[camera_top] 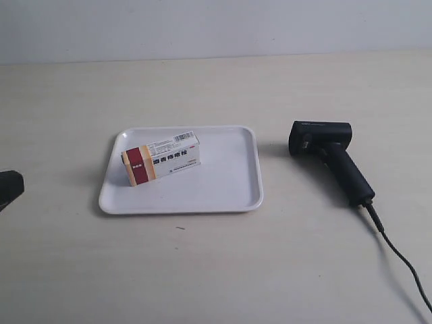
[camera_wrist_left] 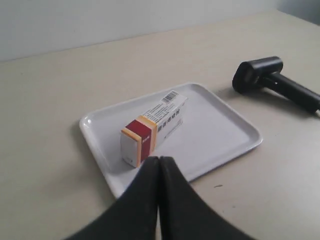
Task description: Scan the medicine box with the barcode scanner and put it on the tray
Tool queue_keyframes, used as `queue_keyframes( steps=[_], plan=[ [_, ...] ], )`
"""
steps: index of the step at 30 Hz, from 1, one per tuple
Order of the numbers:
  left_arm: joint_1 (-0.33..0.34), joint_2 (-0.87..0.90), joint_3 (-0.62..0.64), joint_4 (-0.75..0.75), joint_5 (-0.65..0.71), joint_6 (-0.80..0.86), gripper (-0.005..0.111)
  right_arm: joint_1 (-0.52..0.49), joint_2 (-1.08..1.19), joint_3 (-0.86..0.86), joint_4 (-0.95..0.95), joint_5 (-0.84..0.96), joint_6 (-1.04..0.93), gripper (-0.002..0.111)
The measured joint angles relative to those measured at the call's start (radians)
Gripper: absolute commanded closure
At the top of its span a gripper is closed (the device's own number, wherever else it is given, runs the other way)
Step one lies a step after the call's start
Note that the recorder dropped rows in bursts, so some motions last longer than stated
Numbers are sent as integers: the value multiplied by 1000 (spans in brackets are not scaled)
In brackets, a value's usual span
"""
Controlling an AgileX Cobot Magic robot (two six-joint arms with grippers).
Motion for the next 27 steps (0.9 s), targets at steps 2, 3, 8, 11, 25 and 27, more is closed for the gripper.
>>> queue_keyframes(
  steps=[2,3,8,11,25,27],
  plan=[
    [0,-6,0,-49,41,137,105,0,-2,0,2,0,0,108],
    [0,-20,-11,-198,58,286,105,0,-2,0,2,1,0,108],
    [5,-147,24,-1206,-50,1295,105,0,-2,0,2,4,0,108],
    [58,-270,119,-1324,-68,1408,105,0,-2,0,2,5,0,108],
    [335,-575,132,-1451,353,1450,105,0,-2,0,2,7,0,108],
    [347,-575,132,-1451,374,1452,105,0,-2,0,2,7,0,108]
  ],
)
